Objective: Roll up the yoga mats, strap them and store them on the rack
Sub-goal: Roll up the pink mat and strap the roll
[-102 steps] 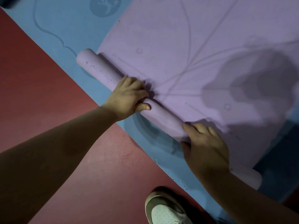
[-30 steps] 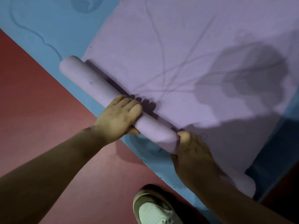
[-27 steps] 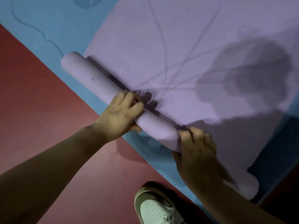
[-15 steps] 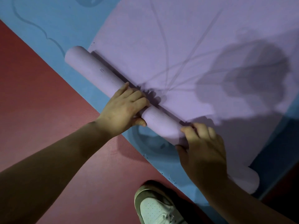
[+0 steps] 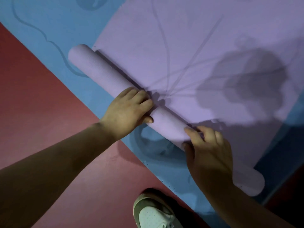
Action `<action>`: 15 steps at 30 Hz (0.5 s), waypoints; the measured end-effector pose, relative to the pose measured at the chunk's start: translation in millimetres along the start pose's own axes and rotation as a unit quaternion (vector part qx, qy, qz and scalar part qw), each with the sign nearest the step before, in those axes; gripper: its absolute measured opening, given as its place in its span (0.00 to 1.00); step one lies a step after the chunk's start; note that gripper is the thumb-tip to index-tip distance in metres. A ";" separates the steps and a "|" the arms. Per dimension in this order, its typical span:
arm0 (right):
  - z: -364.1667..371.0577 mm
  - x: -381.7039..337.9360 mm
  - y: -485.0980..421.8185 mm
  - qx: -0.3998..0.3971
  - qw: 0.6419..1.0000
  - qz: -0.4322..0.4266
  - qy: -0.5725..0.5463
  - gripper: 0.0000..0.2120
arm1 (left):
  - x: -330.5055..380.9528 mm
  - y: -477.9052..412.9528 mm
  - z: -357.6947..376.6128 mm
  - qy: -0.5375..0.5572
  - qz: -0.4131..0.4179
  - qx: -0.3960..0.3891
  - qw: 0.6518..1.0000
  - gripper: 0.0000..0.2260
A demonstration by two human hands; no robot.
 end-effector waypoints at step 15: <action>-5.0 12.9 -11.3 -0.020 1.000 -0.012 0.020 0.25 | -1.8 -7.2 -2.6 -0.007 0.000 -0.004 1.000 0.21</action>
Point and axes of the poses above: each hand's wrist, its own y-axis away from the middle knuckle, its own z-axis out of the palm, x = y × z, the point moved 2 cm from there along -y, towards the middle knuckle, and after that the axes turned 5 degrees about -x, right-handed, at the moved point
